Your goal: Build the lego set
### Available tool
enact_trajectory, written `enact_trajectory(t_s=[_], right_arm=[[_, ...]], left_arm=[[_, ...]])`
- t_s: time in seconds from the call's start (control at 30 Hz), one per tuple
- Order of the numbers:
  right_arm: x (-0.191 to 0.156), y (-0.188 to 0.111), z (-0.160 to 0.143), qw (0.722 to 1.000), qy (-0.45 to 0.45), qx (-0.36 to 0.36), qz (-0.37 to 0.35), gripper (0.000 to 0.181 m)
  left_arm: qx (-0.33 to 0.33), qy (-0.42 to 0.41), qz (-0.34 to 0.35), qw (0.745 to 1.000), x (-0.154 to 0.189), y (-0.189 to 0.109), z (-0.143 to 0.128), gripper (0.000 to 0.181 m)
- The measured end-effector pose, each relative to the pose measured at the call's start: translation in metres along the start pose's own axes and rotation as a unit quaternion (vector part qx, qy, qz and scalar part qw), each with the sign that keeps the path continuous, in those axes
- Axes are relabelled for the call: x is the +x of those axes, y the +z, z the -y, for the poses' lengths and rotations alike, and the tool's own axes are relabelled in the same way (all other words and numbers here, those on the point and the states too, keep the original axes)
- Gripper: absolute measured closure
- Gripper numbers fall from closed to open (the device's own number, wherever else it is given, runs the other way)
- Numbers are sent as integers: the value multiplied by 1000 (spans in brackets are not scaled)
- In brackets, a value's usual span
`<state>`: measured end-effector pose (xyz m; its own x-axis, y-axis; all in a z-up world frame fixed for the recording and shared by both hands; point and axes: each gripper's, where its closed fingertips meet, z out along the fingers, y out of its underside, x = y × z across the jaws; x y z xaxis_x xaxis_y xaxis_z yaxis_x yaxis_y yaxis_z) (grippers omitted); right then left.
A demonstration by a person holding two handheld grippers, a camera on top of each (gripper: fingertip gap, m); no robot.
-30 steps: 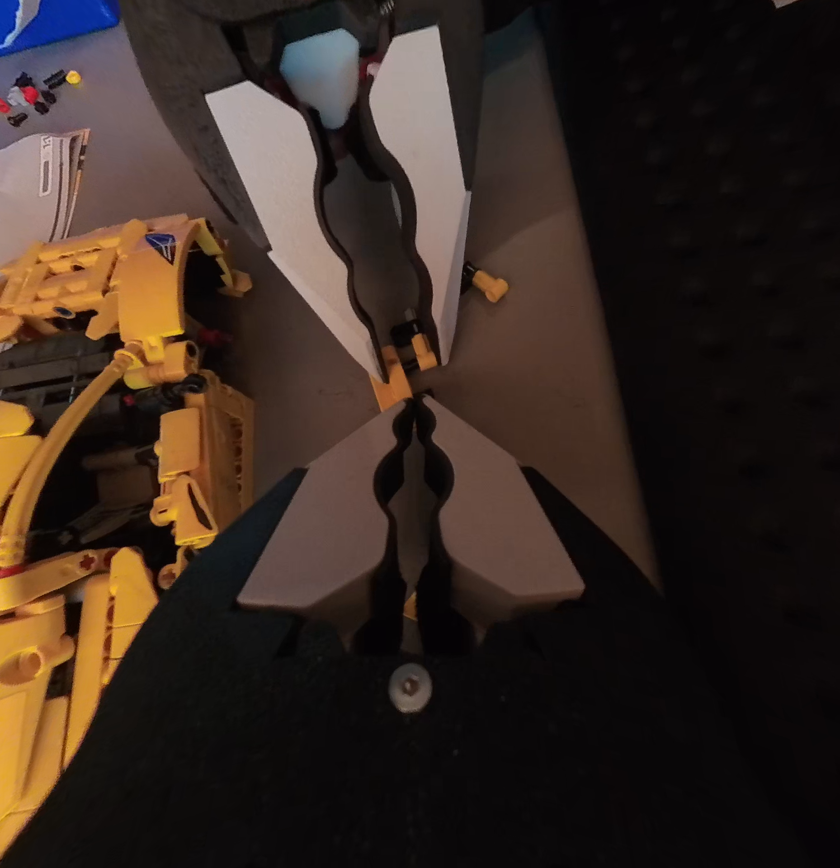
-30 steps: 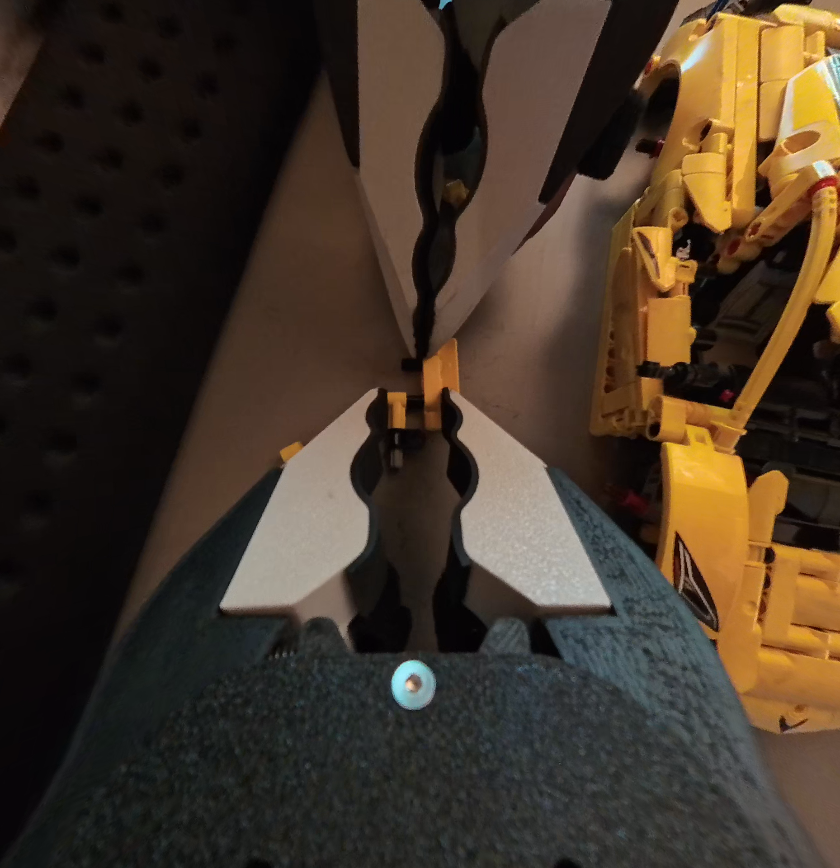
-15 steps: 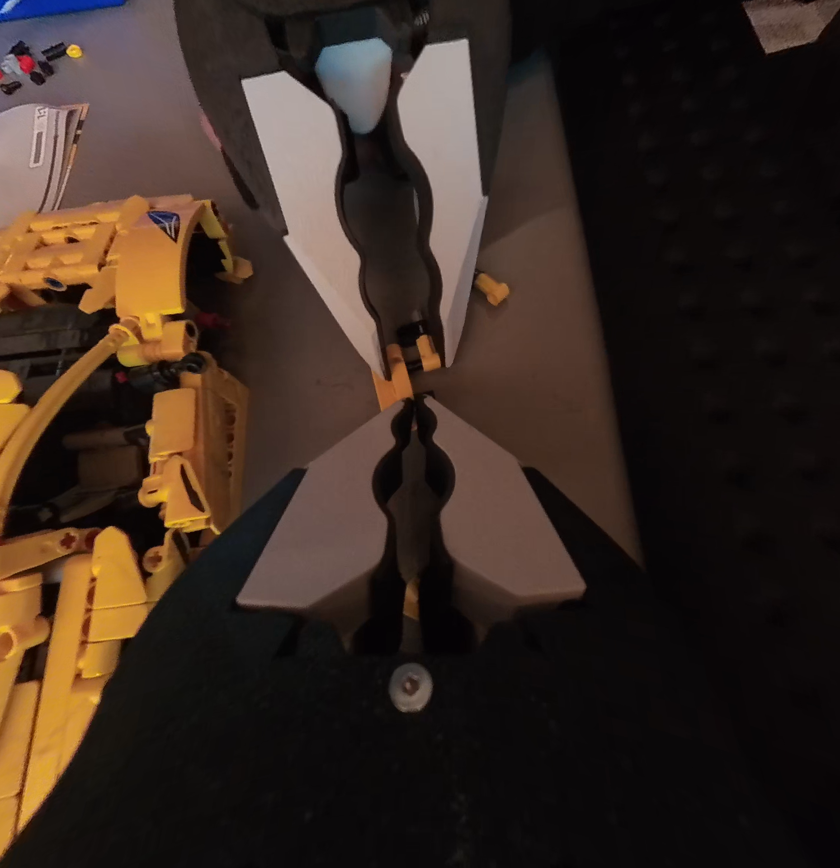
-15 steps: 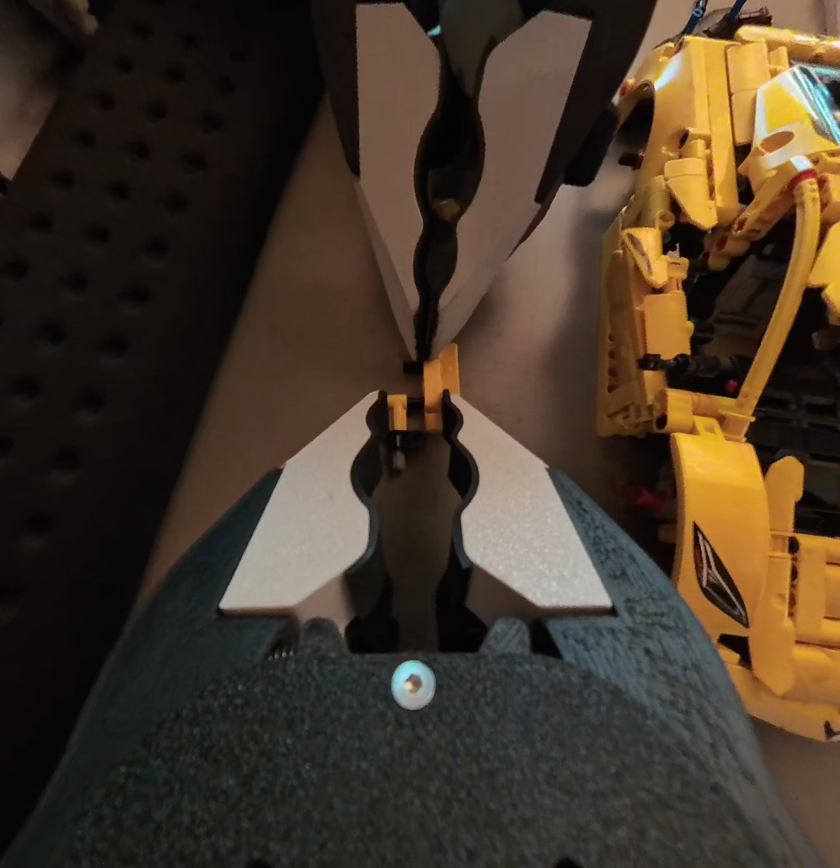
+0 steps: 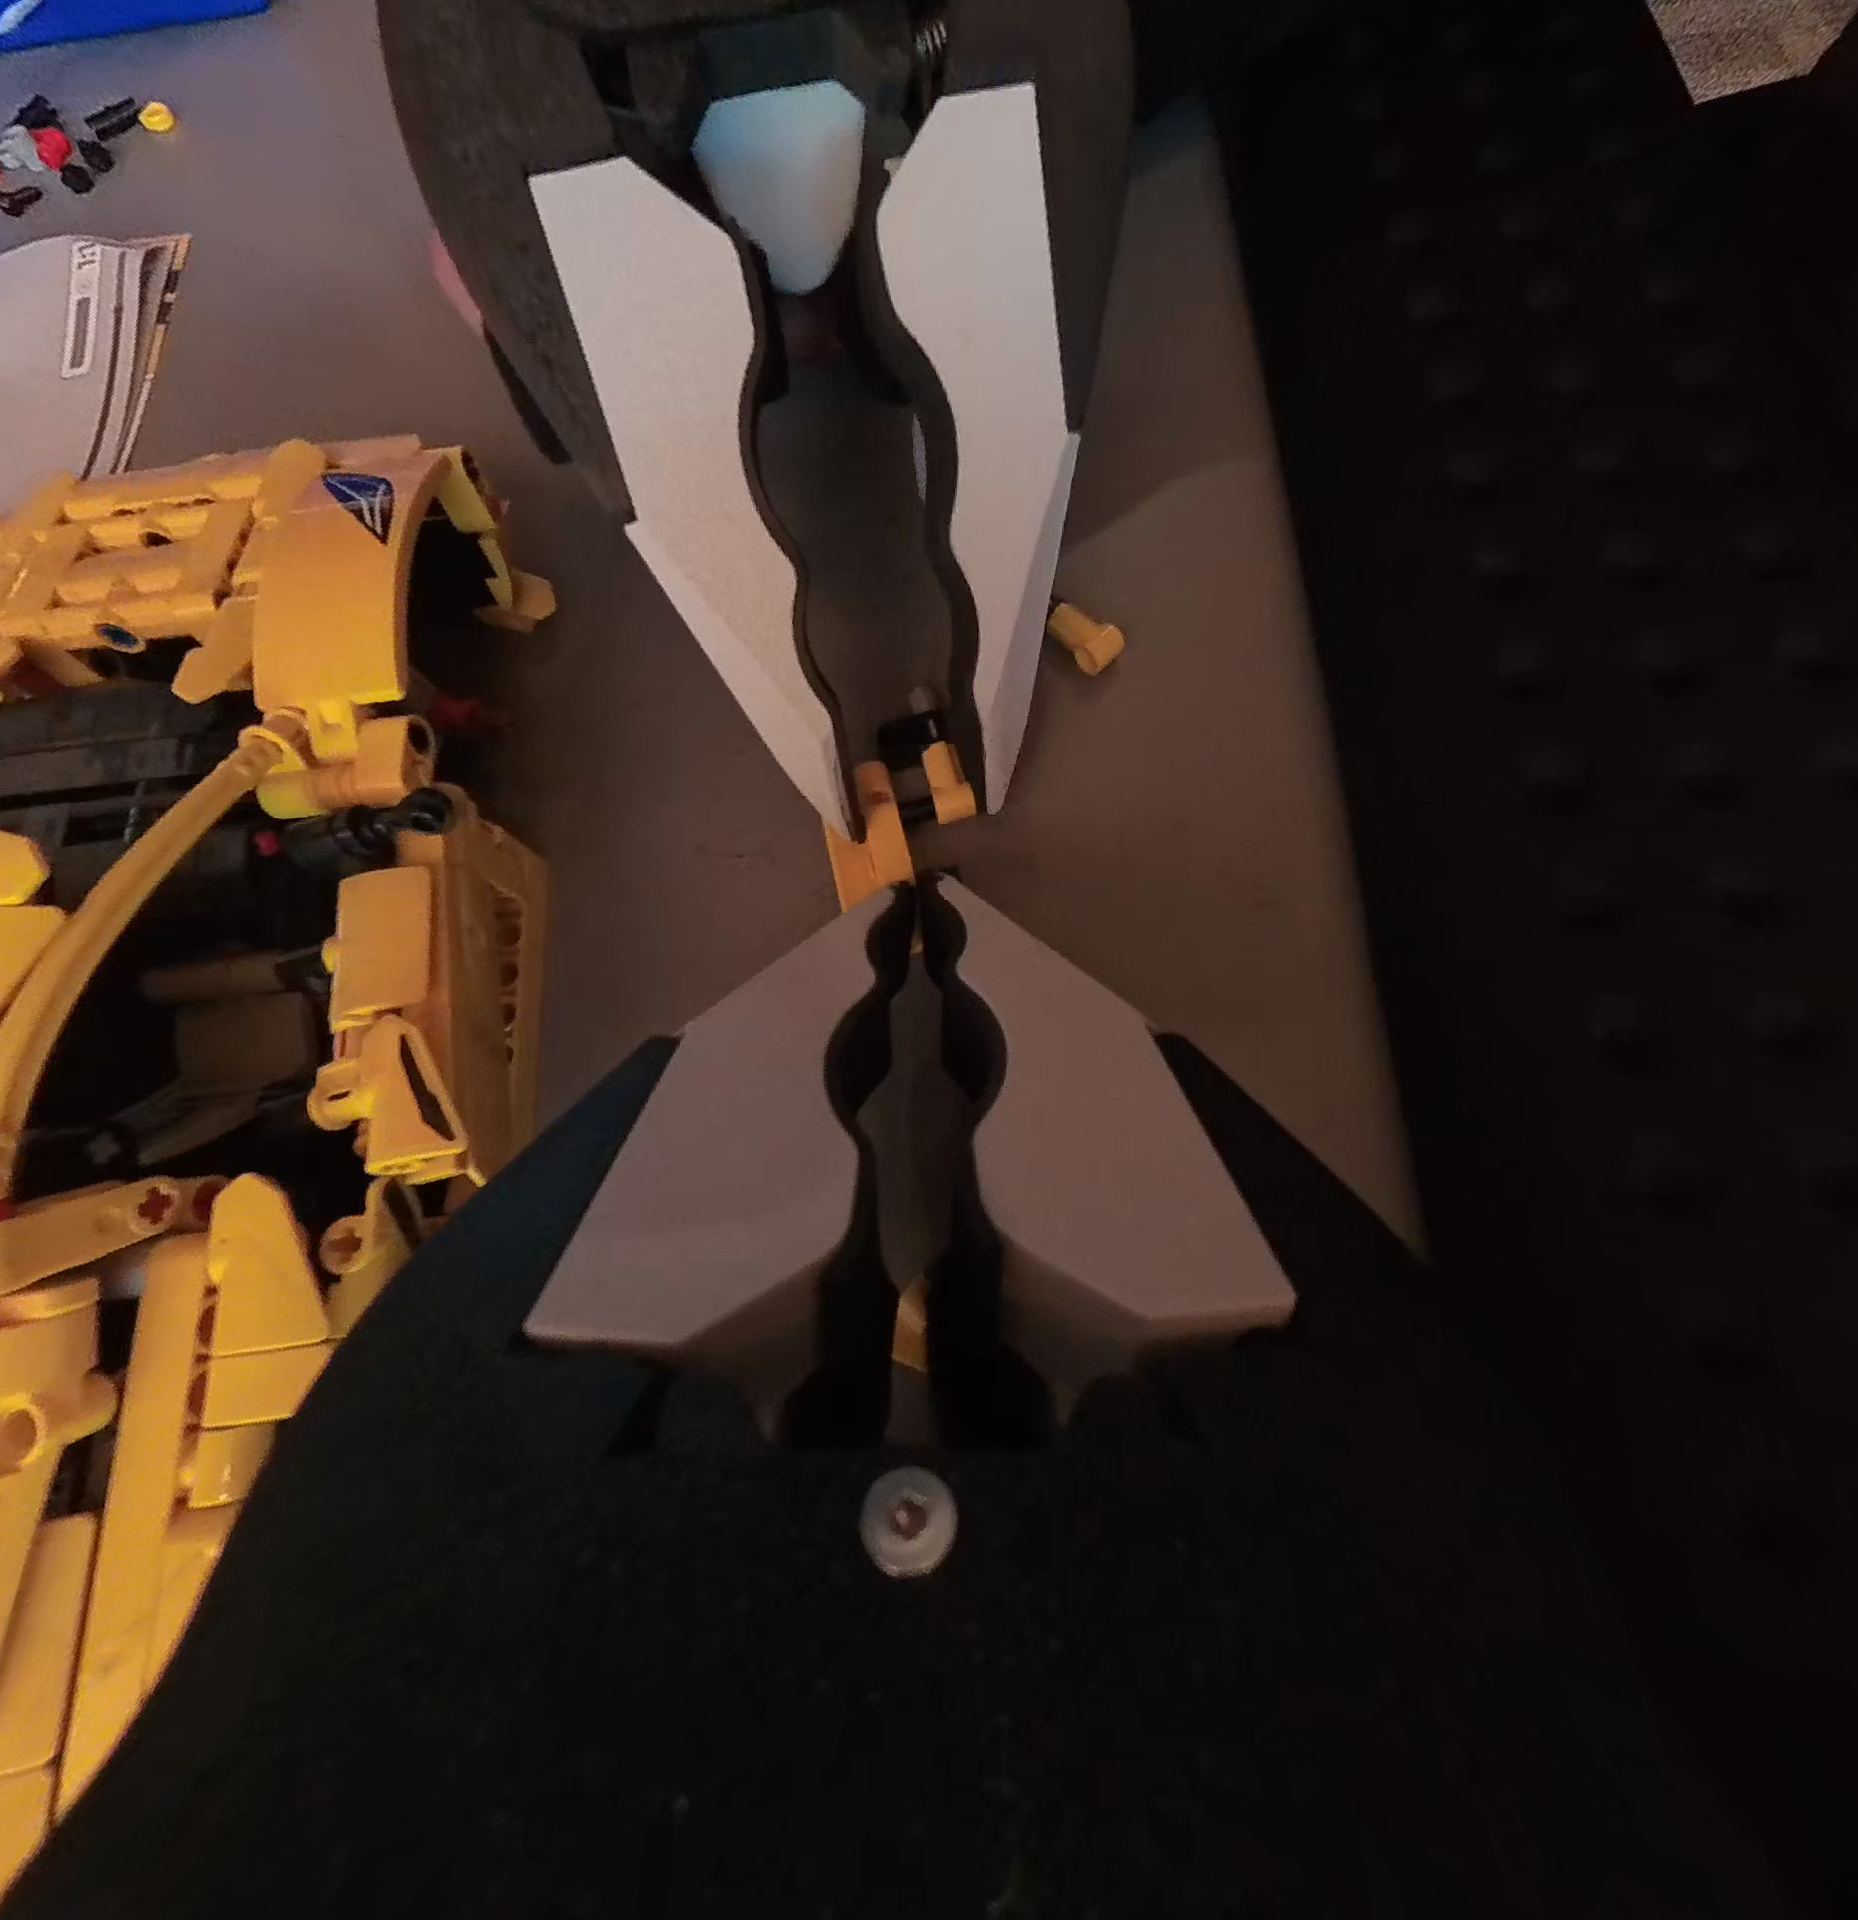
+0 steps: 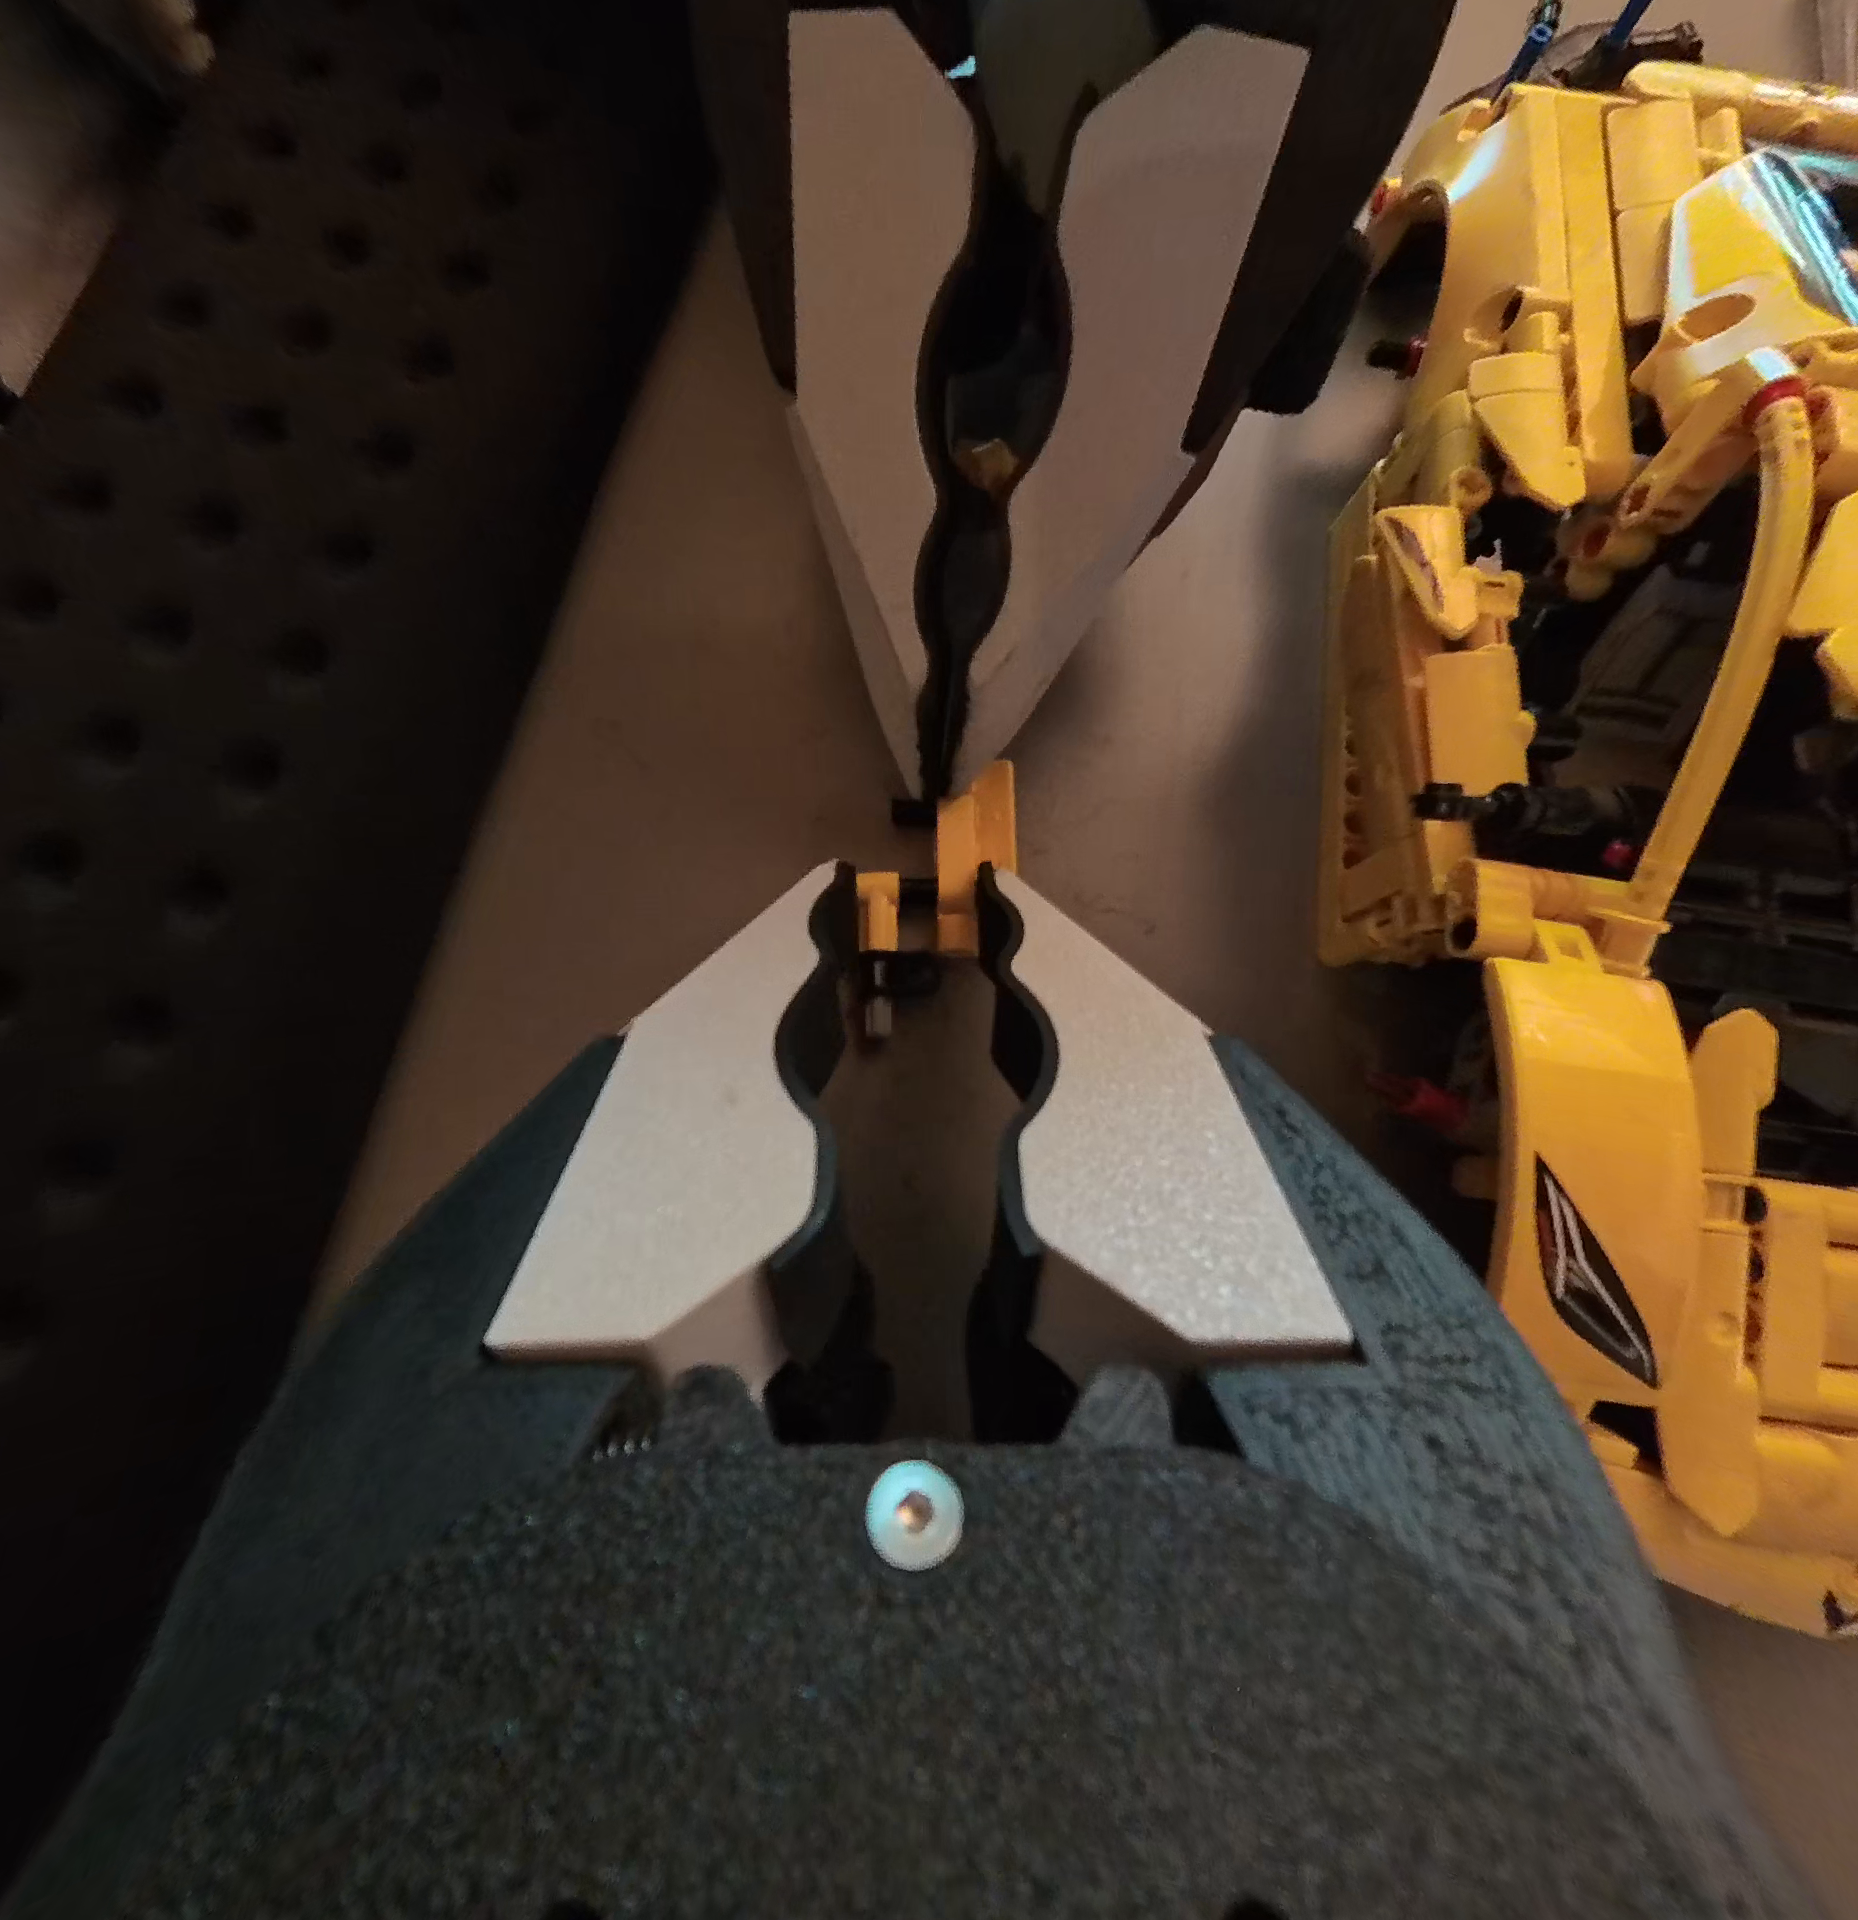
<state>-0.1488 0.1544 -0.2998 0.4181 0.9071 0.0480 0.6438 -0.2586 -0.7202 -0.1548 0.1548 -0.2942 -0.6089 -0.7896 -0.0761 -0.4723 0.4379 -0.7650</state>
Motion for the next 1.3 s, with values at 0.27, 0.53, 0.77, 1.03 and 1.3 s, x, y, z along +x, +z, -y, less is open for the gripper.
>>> enact_trajectory(t_s=[0.27, 0.53, 0.77, 1.03, 1.3], right_arm=[[-1, 0, -1, 999, -34, -2, -5, 158], [1, -15, 16, 992, 94, 66, 54, 159], [0, -29, 38, 968, 171, 151, 104, 159], [5, -39, 43, 935, 256, 194, 150, 159], [1, -41, 44, 931, 259, 195, 169, 161]], left_arm=[[3, -18, -7, 1000, 0, 0, 0, 180], [22, -22, 22, 999, -10, -14, 3, 160], [38, 59, 94, 993, -16, -18, 18, 163], [39, 228, 229, 945, -24, -25, 34, 169], [45, 222, 200, 953, -16, -21, 33, 175]])
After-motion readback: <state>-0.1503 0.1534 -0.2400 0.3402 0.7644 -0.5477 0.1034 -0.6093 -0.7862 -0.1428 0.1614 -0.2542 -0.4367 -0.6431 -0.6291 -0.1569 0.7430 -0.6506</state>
